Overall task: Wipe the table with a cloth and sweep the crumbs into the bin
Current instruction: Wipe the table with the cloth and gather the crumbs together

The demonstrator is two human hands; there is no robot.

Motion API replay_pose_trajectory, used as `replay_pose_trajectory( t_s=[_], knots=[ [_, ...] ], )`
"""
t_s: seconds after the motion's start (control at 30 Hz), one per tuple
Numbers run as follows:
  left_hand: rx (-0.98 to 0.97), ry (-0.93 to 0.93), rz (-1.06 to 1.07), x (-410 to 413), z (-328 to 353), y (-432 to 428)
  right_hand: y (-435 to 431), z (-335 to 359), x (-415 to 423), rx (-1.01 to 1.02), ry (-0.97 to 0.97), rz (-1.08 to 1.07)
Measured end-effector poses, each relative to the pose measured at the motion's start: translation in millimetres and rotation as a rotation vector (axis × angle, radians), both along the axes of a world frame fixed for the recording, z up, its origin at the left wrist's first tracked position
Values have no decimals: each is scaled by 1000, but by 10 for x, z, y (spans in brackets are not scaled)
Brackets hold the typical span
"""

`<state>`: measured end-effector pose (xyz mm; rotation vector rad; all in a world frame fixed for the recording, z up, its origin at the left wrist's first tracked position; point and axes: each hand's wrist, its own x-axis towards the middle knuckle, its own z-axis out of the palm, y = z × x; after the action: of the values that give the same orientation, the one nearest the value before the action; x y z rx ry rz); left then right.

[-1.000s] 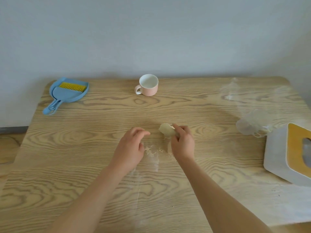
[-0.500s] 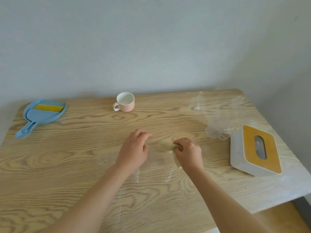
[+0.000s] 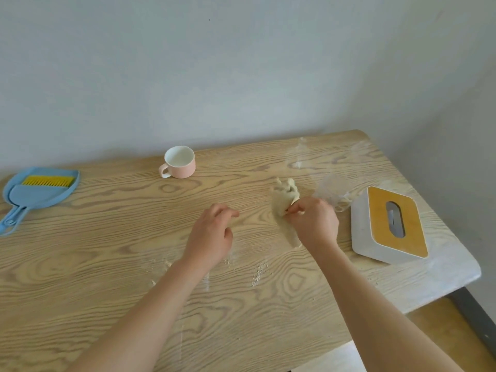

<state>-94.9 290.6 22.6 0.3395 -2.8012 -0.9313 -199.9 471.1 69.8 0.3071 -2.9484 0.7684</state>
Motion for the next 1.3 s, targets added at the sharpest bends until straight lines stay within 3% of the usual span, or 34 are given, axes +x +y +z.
replay_pose_trajectory(
  t_s=[0.4, 0.63, 1.3],
  knots=[
    [-19, 23, -39, -48, 84, -18, -41, 249, -88, -22, -2, -2],
    [-24, 46, -46, -80, 182, -29, -56, 364, -97, -51, 112, -13],
    [-19, 92, -56, -115, 249, 49, 85, 451, 40, -99, 86, 6]
  ],
)
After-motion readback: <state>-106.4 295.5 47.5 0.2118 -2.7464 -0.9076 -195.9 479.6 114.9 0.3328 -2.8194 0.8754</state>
